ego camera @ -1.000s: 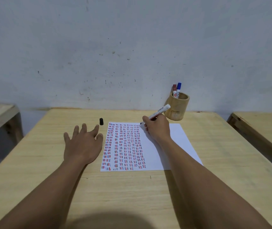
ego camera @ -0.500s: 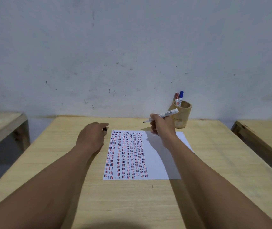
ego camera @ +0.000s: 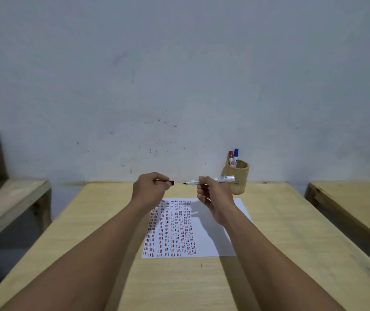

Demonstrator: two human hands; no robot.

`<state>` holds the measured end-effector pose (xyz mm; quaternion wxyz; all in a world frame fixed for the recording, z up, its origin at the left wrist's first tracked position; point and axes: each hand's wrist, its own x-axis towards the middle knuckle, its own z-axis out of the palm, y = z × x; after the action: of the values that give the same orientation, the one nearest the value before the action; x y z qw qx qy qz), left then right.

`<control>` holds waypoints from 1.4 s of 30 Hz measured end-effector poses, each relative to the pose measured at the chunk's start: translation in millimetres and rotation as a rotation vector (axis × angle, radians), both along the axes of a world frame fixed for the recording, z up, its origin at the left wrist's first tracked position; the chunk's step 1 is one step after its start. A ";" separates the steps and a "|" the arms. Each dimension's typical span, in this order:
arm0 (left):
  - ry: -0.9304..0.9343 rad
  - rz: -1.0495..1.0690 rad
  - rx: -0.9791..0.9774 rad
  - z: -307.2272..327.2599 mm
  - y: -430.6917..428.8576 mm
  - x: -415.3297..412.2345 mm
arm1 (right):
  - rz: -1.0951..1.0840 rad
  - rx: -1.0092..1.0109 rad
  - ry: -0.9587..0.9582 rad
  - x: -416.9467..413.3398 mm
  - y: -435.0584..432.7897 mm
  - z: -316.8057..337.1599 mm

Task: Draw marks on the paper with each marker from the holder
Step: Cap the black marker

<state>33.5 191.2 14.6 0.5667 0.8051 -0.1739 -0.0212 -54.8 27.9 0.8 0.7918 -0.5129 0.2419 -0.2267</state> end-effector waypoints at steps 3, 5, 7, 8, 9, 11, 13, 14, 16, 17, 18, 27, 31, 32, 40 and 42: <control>0.044 -0.068 -0.046 11.3 -4.1 -11.2 | 0.005 0.037 -0.033 -11.6 3.3 11.0; 0.072 -0.102 -0.062 17.1 -5.8 -19.1 | 0.012 0.037 -0.046 -18.5 4.6 17.6; 0.094 -0.121 -0.073 21.8 -7.0 -26.1 | 0.023 0.032 -0.066 -23.8 5.6 23.1; 0.101 -0.126 -0.078 24.0 -7.7 -29.5 | 0.027 0.029 -0.074 -26.5 6.0 25.4; 0.112 -0.132 -0.088 26.1 -8.6 -32.9 | 0.029 0.024 -0.080 -29.1 6.4 27.4; 0.133 -0.155 -0.118 30.8 -10.6 -39.6 | 0.028 0.019 -0.091 -34.6 6.4 29.8; 0.131 -0.174 -0.125 35.8 -13.2 -45.1 | 0.026 0.026 -0.106 -40.8 4.9 31.1; 0.127 -0.178 -0.122 37.9 -14.5 -47.4 | 0.029 0.030 -0.113 -43.8 3.8 32.0; 0.120 -0.180 -0.116 40.9 -17.4 -50.9 | 0.038 0.030 -0.123 -49.4 1.7 34.3; 0.123 -0.184 -0.117 41.8 -18.8 -52.0 | 0.039 0.024 -0.127 -52.0 0.7 36.0; 0.129 -0.191 -0.119 42.8 -19.9 -53.2 | 0.035 0.012 -0.131 -54.5 -0.5 37.8; 0.183 -0.261 -0.154 52.7 -30.6 -62.7 | 0.052 -0.027 -0.154 -70.4 -8.3 51.2; 0.178 -0.263 -0.198 56.6 -32.8 -66.0 | 0.082 -0.003 -0.161 -73.7 -8.2 56.2; 0.160 -0.266 -0.190 57.7 -32.6 -66.5 | 0.080 -0.008 -0.159 -73.9 -8.7 57.2; 0.058 -0.237 -0.178 59.5 -31.2 -74.7 | 0.025 0.006 -0.145 -73.4 -0.4 63.2; 0.047 -0.232 -0.176 59.8 -34.1 -77.8 | -0.048 0.106 -0.182 -71.5 4.2 64.0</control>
<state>-44.3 157.1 74.4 0.6328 0.7260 -0.2535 -0.0902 -126.3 32.1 64.8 0.8308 -0.4417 0.1929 -0.2783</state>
